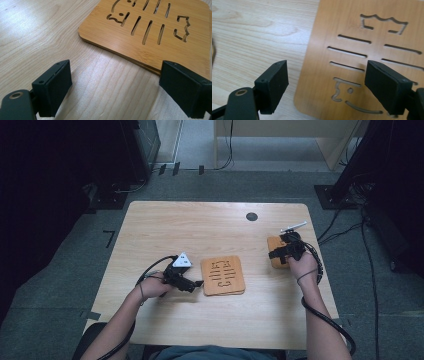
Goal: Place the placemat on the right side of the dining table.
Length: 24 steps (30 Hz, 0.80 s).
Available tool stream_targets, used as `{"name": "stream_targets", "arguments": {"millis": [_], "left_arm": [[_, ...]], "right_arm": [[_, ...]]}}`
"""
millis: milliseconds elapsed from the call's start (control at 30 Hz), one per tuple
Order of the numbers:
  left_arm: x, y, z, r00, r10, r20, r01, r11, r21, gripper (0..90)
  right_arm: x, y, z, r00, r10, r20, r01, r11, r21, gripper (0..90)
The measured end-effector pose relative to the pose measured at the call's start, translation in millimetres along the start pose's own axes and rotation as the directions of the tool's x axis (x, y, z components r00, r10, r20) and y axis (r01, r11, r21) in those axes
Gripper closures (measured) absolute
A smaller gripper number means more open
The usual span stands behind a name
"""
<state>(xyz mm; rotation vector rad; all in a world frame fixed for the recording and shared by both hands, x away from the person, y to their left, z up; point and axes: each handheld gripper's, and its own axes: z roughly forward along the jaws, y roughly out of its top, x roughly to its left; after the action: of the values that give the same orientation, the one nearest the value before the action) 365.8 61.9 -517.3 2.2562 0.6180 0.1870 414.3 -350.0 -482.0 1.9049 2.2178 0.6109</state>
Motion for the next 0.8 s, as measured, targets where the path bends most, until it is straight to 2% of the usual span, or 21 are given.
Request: {"name": "stream_targets", "arguments": {"millis": [167,800], "left_arm": [[0.7,0.1,0.1,1.0000,0.001,0.003,-0.001,1.0000,-0.001,10.0],[1.2,-0.7,0.5,0.9999,0.017,0.002,-0.017,0.9998,-0.005,10.0]], "right_arm": [[10.1,-1.2,0.4,0.9997,-0.017,-0.019,0.017,1.000,-0.008,19.2],[35.7,-4.2,5.3,0.9954,-0.089,-0.035,0.090,0.996,0.014,19.3]]}}
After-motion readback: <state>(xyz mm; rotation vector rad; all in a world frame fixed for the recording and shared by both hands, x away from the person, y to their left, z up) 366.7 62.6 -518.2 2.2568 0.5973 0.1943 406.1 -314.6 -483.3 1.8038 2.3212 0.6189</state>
